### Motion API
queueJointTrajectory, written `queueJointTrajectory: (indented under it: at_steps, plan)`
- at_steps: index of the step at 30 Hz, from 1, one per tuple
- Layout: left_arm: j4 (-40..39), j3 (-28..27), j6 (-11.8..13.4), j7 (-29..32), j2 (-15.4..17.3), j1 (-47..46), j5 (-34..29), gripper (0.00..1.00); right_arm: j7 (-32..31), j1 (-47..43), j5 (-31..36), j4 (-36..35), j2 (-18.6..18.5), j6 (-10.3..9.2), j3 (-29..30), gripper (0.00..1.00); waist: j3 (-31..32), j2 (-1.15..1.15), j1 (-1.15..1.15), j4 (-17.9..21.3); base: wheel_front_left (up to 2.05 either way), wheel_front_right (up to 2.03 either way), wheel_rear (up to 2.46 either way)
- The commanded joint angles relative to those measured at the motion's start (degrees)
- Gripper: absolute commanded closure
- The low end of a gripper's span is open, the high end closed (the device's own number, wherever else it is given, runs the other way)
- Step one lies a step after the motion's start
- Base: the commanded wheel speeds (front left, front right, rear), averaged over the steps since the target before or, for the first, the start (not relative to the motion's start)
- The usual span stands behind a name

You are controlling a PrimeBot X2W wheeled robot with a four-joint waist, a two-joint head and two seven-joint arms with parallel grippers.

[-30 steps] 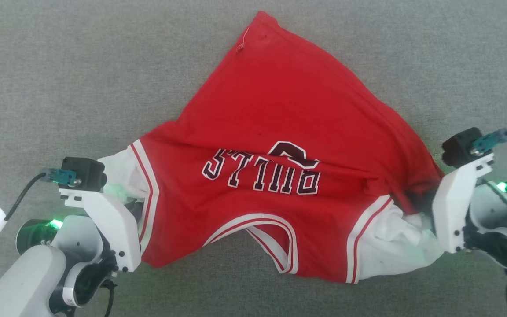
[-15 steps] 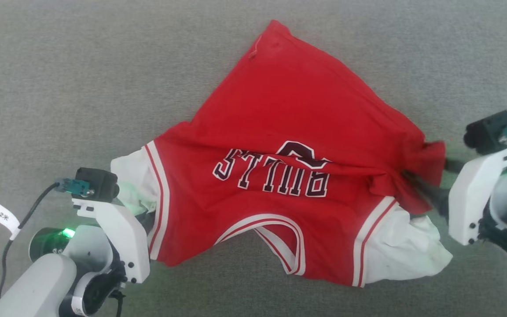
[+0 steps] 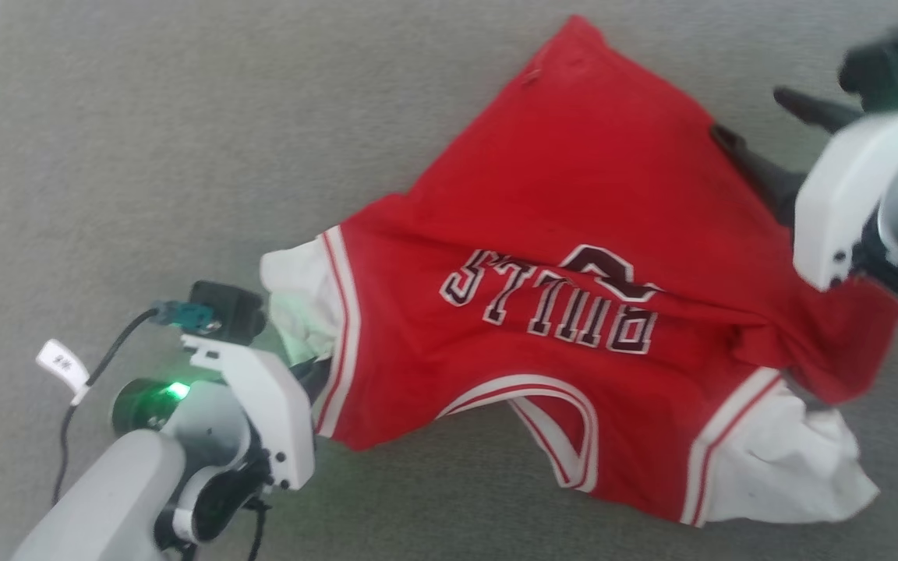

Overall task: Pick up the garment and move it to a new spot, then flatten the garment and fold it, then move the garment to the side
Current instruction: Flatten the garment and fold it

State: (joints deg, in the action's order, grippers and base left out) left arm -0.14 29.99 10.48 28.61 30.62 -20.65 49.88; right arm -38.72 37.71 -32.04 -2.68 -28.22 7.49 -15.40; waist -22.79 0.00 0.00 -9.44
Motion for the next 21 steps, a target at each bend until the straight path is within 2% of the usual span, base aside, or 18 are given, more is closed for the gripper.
queueJointTrajectory:
  at_steps: [1, 13, 21]
  plan:
    - [1.03, 1.04, -0.88, -0.25, -1.22, -1.44, -0.46, 1.00, 1.03, 4.41, -0.03, 4.05, -0.46, -0.01, -2.42, 0.00, -1.69, 0.00, 0.00, -3.10, 0.00, 0.00, 0.00]
    - [7.16, 4.32, -4.96, -2.04, -7.48, -6.71, -0.36, 1.00, 2.14, 22.94, -2.58, 25.58, -4.08, 0.00, -18.16, 0.00, -6.22, 0.00, 0.00, -12.39, 0.00, 0.00, 0.00]
    - [12.63, 6.14, -7.65, -3.65, -10.92, -9.01, -0.48, 1.00, 0.55, 31.05, -5.21, 38.10, -6.37, -0.01, -28.78, 0.00, -9.21, 0.00, 0.00, -17.21, 0.00, 0.00, 0.00]
